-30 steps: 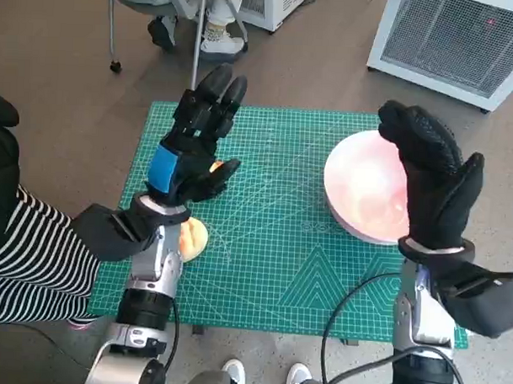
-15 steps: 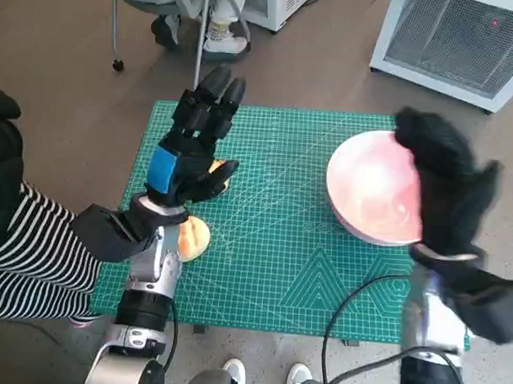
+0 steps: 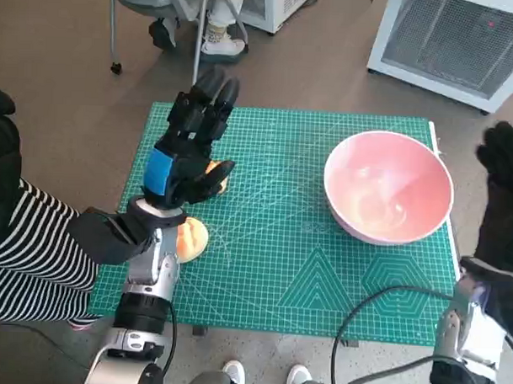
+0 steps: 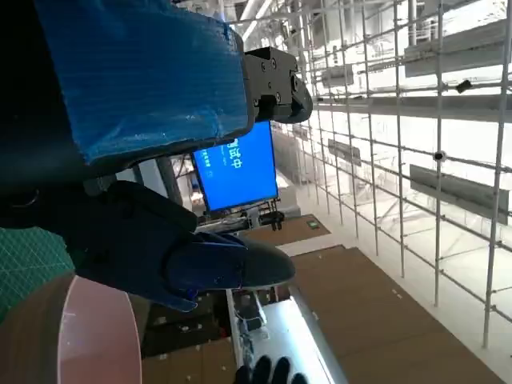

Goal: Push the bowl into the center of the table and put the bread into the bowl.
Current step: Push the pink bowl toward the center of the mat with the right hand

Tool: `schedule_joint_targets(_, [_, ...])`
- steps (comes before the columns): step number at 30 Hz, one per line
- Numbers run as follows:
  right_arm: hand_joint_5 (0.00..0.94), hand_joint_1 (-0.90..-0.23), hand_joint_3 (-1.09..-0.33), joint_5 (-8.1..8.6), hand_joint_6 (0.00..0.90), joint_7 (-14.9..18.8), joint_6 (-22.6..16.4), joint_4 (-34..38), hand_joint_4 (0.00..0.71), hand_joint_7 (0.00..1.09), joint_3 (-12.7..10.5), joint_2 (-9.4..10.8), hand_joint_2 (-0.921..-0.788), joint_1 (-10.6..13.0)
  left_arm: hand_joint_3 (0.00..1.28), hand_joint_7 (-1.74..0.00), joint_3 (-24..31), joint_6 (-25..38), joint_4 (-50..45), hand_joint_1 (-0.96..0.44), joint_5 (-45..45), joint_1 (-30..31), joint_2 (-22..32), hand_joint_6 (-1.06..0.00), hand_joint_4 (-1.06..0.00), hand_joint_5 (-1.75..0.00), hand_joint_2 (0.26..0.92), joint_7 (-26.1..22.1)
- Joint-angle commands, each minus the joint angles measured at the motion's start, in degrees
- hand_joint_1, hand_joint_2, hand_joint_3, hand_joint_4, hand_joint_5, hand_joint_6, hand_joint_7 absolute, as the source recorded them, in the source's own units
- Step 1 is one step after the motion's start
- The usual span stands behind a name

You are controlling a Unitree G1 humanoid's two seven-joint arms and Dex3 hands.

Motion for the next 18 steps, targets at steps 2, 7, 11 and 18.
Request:
schedule_joint_targets(2, [0.003, -0.624, -0.883, 0.24, 0.001, -0.55, -1.17, 12.22, 0.127, 0.43, -1.9, -1.7, -0.921, -2.43, 0.32, -0.42, 0.14, 0.2, 0.13, -0.6, 0.55, 0.13, 0.24, -0.01, -0.13, 0.0, 0.921, 0.42])
schedule_joint_targets(7, [0.004, -0.614, -0.883, 1.05, 0.008, 0.24, -1.37, 22.02, 0.131, 0.42, -2.57, -2.05, -0.921, -4.98, 0.32, -0.42, 0.19, 0.08, 0.16, -0.6, 0.6, 0.16, 0.38, -0.01, -0.13, 0.0, 0.921, 0.53])
schedule_joint_targets(11, [0.003, -0.594, -0.893, 1.42, 0.026, 1.13, -0.9, 28.1, 0.134, 0.38, -2.47, -2.16, -0.921, -6.77, 0.32, -0.41, 0.16, -0.15, 0.3, -0.6, 0.67, 0.21, 0.45, -0.01, -0.13, 0.0, 0.921, 0.48])
schedule_joint_targets(18, [0.001, -0.579, -0.913, 1.97, 0.056, 1.93, 1.92, 36.69, 0.133, 0.32, -2.53, -1.89, -0.921, -9.34, 0.32, -0.41, 0.17, -0.2, 0.44, -0.6, 0.7, 0.24, 0.53, -0.02, -0.14, 0.0, 0.921, 0.49])
